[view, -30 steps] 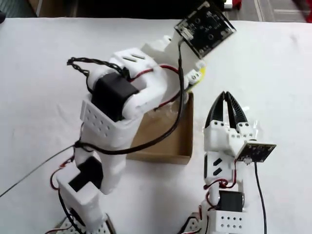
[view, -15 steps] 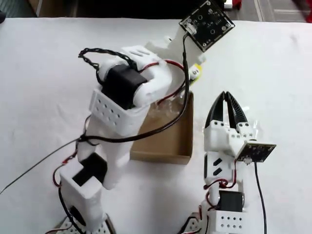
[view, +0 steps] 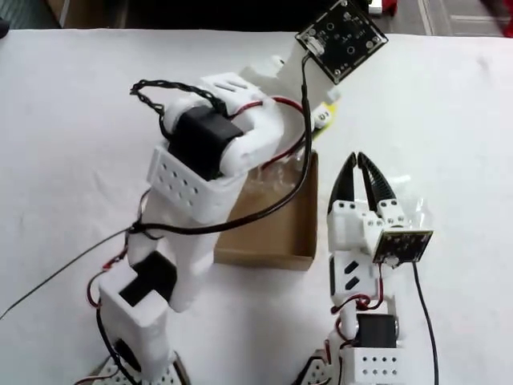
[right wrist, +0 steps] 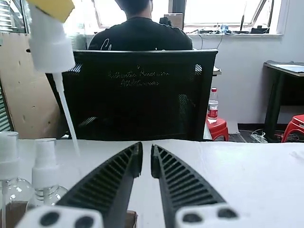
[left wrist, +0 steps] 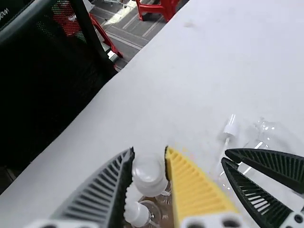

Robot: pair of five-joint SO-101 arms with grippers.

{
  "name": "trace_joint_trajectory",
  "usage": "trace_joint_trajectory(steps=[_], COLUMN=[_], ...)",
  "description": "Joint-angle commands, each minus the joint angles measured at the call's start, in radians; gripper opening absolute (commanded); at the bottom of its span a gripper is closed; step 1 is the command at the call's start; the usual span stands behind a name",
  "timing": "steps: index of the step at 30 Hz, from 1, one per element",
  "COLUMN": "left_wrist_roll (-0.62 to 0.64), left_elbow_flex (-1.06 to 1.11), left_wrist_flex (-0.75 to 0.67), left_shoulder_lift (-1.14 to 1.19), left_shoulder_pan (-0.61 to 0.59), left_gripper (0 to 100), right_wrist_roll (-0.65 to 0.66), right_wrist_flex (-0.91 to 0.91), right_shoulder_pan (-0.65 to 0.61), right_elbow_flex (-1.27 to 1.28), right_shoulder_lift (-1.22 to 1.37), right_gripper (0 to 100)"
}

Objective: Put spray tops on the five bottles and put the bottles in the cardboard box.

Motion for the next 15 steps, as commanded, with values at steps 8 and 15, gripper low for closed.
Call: trace_joint_trajectory(steps=[8,15], left_wrist_roll=[-0.002,-0.032], left_elbow_flex=[-0.132,-0.135], left_wrist_flex=[-0.038,-0.005], left_shoulder_lift=[-0.015,-0.015], left_shoulder_pan=[0.015,0.016], left_gripper=[2,2], right_wrist_roll=[0.014,0.017], right_wrist_flex=[0.004,0.005], right_shoulder_pan=[-0.007,-0.01], right_elbow_flex=[0.008,0.008], right_shoulder_lift=[-0.005,-0.005], right_gripper=[2.1,2.1])
